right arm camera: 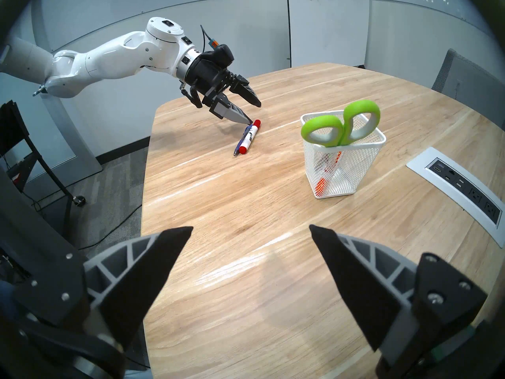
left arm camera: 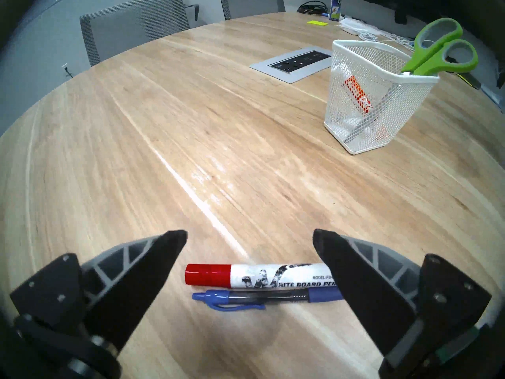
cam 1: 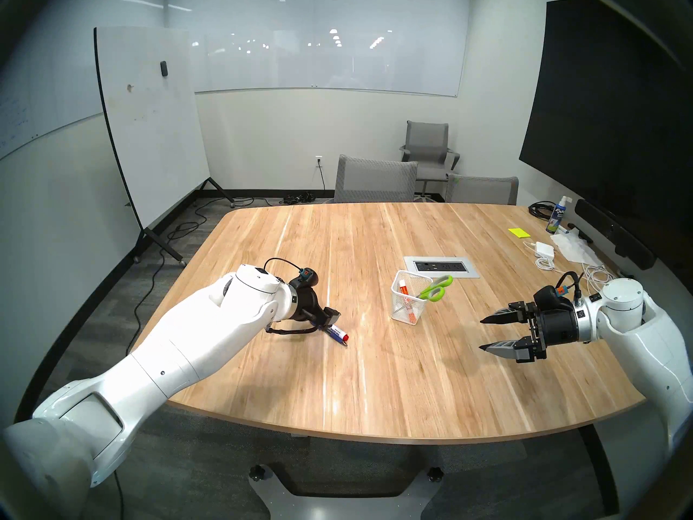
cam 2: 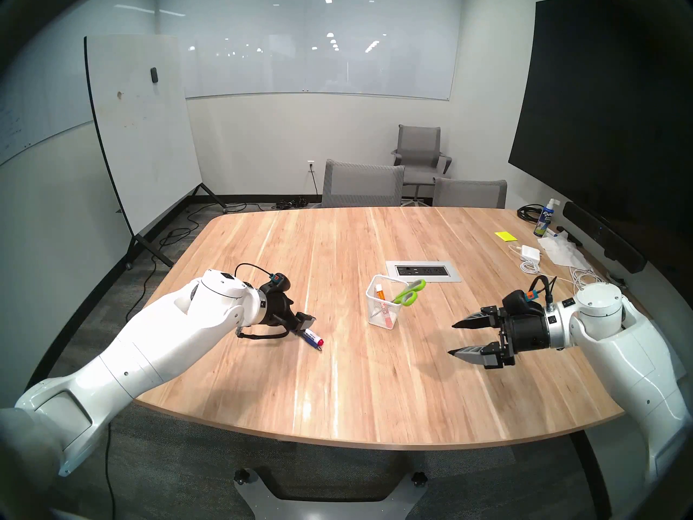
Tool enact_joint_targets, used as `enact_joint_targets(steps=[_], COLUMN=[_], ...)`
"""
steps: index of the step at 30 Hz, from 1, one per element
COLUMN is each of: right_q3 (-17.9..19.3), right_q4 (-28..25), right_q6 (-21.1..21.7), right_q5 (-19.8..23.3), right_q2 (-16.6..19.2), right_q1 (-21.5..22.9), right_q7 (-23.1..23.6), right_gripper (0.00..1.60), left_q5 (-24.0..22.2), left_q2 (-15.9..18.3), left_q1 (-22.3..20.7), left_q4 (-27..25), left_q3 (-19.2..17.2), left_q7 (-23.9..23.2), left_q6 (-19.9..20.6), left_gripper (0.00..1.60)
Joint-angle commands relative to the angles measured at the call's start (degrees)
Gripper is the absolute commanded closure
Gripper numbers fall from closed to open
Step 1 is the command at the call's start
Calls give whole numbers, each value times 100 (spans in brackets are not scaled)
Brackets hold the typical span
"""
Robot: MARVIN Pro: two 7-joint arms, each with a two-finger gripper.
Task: Place the pen, the marker, and the scissors into the pen holder
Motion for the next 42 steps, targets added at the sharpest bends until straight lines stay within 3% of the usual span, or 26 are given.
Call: enact_joint_targets(steps=[1, 8, 13, 19, 30, 42], right_q3=[55, 56, 56, 56, 57, 56], right_q4=[-30, -31, -32, -32, -32, -31], right_q6=[9, 11, 12, 11, 12, 11], right_q5=[31, 32, 33, 33, 33, 32], right_q2=[9, 9, 9, 9, 8, 8], right_q1=[60, 60, 59, 60, 59, 60], right_q7=[-10, -11, -12, -11, -12, -11], right_gripper=[0, 0, 0, 0, 0, 0], left_q5=[-125, -202, 144, 269, 489, 785], left_q2=[-355, -476, -71, 297, 471, 460], left_q1=[-153, -165, -260, -231, -391, -701], left_q4=[-149, -213, -319, -326, -70, 598], left_q3=[-114, -138, 326, 426, 573, 730], left_q7=[253, 472, -8, -344, -800, -1440], left_q6=[308, 605, 233, 65, -220, -846], left_gripper=[0, 0, 0, 0, 0, 0])
